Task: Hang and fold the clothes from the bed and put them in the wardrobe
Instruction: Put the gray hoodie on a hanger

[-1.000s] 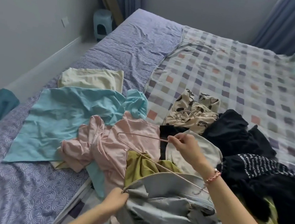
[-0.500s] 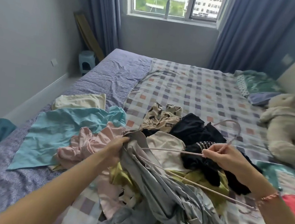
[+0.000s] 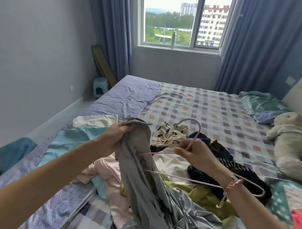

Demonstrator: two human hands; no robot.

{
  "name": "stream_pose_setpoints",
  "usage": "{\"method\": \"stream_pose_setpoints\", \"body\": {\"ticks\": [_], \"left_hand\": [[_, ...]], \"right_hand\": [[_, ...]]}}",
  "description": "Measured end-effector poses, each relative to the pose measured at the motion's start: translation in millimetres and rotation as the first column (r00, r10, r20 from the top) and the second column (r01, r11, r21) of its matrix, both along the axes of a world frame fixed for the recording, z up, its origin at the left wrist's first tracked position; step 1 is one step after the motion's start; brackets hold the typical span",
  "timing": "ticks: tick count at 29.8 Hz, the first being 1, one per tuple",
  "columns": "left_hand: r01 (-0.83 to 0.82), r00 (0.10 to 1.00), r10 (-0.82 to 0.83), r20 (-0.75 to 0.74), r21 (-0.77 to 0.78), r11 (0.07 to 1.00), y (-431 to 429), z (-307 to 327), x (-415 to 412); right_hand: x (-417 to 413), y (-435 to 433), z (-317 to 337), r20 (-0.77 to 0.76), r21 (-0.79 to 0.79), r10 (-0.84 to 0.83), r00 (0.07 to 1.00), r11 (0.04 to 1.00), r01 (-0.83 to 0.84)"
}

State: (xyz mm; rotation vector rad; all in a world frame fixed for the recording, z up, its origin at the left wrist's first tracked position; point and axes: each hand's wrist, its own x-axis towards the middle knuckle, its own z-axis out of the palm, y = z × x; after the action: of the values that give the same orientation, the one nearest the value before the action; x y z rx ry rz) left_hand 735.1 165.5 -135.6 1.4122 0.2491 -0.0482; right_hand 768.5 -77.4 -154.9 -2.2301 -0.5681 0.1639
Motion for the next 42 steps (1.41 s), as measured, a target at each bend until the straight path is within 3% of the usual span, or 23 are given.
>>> {"method": "stream_pose_setpoints", "body": {"ticks": [3, 5, 8, 9, 10, 11, 12, 13, 14, 15, 18, 21, 23, 24, 26, 27, 28, 30, 32, 36, 38, 42], "left_hand": [[0.108, 0.992, -0.105, 0.062, -0.049, 0.993, -10.5, 20.6, -15.8], [0.187, 0.977, -0.182, 0.111, -0.037, 0.982, -15.0, 36.0, -27.5], [0.292, 0.954, -0.283, 0.101, -0.078, 0.953, -15.3, 56.3, -41.0], [0.328, 0.942, -0.325, 0.079, -0.033, 0.944, -8.3, 61.0, -43.0], [0.345, 0.934, -0.355, 0.047, 0.139, 0.928, 4.2, 64.1, -41.3], [0.322, 0.931, -0.364, 0.018, 0.425, 0.846, 20.4, 64.6, -36.4], [0.255, 0.928, -0.372, 0.013, 0.705, 0.661, 30.8, 64.7, -30.6], [0.196, 0.918, -0.397, -0.006, 0.876, 0.440, 43.9, 61.2, -24.0], [0.188, 0.902, -0.428, -0.058, 0.945, 0.267, 52.4, 53.4, -16.7], [0.230, 0.897, -0.422, -0.131, 0.954, 0.192, 59.8, 45.3, -10.4], [0.327, 0.869, -0.429, -0.246, 0.937, 0.126, 59.3, 25.7, -10.8], [0.254, 0.884, -0.436, -0.170, 0.957, 0.142, 75.3, 12.2, -7.5], [0.181, 0.913, -0.397, -0.094, 0.966, 0.187, 98.3, 9.9, -7.3], [0.134, 0.921, -0.388, -0.038, 0.965, 0.224, 104.0, 15.5, -9.8], [0.053, 0.926, -0.369, 0.081, 0.939, 0.339, 116.3, 27.6, -17.3], [0.010, 0.931, -0.339, 0.134, 0.921, 0.390, 122.0, 32.9, -20.5], [-0.036, 0.936, -0.304, 0.176, 0.909, 0.416, 127.9, 39.0, -23.2], [-0.113, 0.942, -0.239, 0.235, 0.894, 0.434, 140.6, 50.3, -26.9], [-0.163, 0.944, -0.184, 0.272, 0.876, 0.454, 150.8, 57.9, -30.7], [-0.172, 0.952, -0.140, 0.272, 0.854, 0.492, 163.0, 63.8, -41.6], [-0.149, 0.953, -0.155, 0.262, 0.847, 0.511, 170.0, 64.3, -49.1], [-0.107, 0.960, -0.165, 0.226, 0.841, 0.531, 179.8, 57.2, -60.7]], "right_hand": [[-1.5, 39.9, -11.5, -0.019, 0.056, 0.003, 1.000, 0.998, -0.002], [-6.1, 66.3, -13.1, -0.066, 0.220, 0.046, 0.997, 0.975, -0.031], [-20.0, 97.1, -16.8, -0.168, 0.578, 0.017, 0.986, 0.812, 0.085], [-25.8, 104.8, -13.7, -0.200, 0.660, 0.004, 0.980, 0.740, 0.132], [-26.4, 111.8, -11.0, -0.216, 0.715, -0.003, 0.976, 0.680, 0.161], [-25.2, 116.7, -5.6, -0.201, 0.748, -0.023, 0.979, 0.642, 0.169], [-19.5, 116.6, -0.9, -0.157, 0.741, -0.083, 0.984, 0.648, 0.173], [-14.5, 121.1, 6.0, -0.108, 0.724, -0.121, 0.987, 0.670, 0.162], [-11.8, 123.5, 12.5, -0.068, 0.693, -0.146, 0.987, 0.705, 0.152], [-10.5, 127.0, 17.5, -0.041, 0.660, -0.153, 0.987, 0.738, 0.142], [-12.2, 134.5, 21.9, 0.042, 0.546, -0.095, 0.995, 0.836, 0.057], [-11.7, 126.2, 10.2, -0.003, 0.530, -0.048, 0.999, 0.847, 0.042], [-14.7, 112.2, -9.3, 0.060, 0.539, -0.286, 0.956, 0.816, 0.210], [-22.2, 100.8, -21.4, 0.037, 0.584, -0.418, 0.908, 0.746, 0.320], [-44.5, 93.8, -65.0, -0.169, 0.550, -0.528, 0.832, 0.650, 0.524], [-56.9, 97.5, -92.2, -0.307, 0.443, -0.472, 0.826, 0.698, 0.563], [-69.2, 105.0, -118.5, -0.463, 0.327, -0.337, 0.820, 0.794, 0.512], [-87.5, 129.5, -163.1, -0.692, 0.192, -0.027, 0.722, 0.957, 0.220], [-92.9, 157.1, -190.8, -0.755, 0.198, 0.104, 0.648, 0.977, 0.074], [-77.2, 192.9, -214.0, -0.701, 0.169, -0.018, 0.713, 0.967, 0.190], [-58.5, 195.9, -207.3, -0.710, 0.162, -0.054, 0.702, 0.958, 0.237], [-40.1, 185.9, -190.3, -0.708, 0.100, -0.055, 0.705, 0.979, 0.177]]}}
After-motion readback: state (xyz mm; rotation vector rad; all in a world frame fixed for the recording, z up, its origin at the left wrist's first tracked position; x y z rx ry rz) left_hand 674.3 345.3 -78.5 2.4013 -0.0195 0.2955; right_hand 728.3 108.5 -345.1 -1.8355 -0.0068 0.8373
